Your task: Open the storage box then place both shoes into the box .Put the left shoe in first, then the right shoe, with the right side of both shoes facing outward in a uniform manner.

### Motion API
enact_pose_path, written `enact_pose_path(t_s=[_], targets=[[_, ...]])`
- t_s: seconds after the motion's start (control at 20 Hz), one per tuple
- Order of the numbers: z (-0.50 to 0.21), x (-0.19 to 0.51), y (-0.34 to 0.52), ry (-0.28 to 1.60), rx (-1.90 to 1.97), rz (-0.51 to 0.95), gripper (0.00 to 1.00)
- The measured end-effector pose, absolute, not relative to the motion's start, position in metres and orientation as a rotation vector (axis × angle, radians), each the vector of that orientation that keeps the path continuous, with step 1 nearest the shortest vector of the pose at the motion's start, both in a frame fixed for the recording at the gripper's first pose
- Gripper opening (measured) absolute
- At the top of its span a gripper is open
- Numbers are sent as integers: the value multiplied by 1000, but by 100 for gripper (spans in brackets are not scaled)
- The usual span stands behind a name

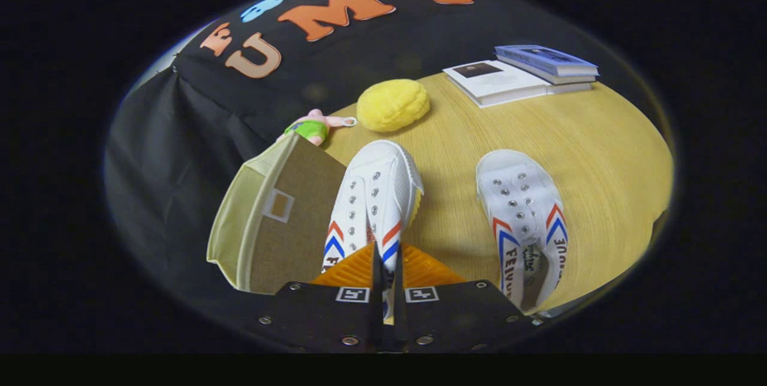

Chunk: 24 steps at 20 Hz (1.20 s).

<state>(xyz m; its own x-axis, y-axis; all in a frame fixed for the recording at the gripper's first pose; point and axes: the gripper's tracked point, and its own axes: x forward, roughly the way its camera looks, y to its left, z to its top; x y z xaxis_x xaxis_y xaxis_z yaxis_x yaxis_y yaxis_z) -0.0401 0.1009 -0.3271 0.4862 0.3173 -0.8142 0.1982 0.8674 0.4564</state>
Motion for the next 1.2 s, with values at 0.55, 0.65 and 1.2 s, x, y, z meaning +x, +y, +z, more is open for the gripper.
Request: enact_pose_path(t_s=[0.55,0.65,1.2], targets=[[-225,27,173,879,550,239,7],[-222,32,196,868,535,288,7],[-271,28,251,919,278,409,7]])
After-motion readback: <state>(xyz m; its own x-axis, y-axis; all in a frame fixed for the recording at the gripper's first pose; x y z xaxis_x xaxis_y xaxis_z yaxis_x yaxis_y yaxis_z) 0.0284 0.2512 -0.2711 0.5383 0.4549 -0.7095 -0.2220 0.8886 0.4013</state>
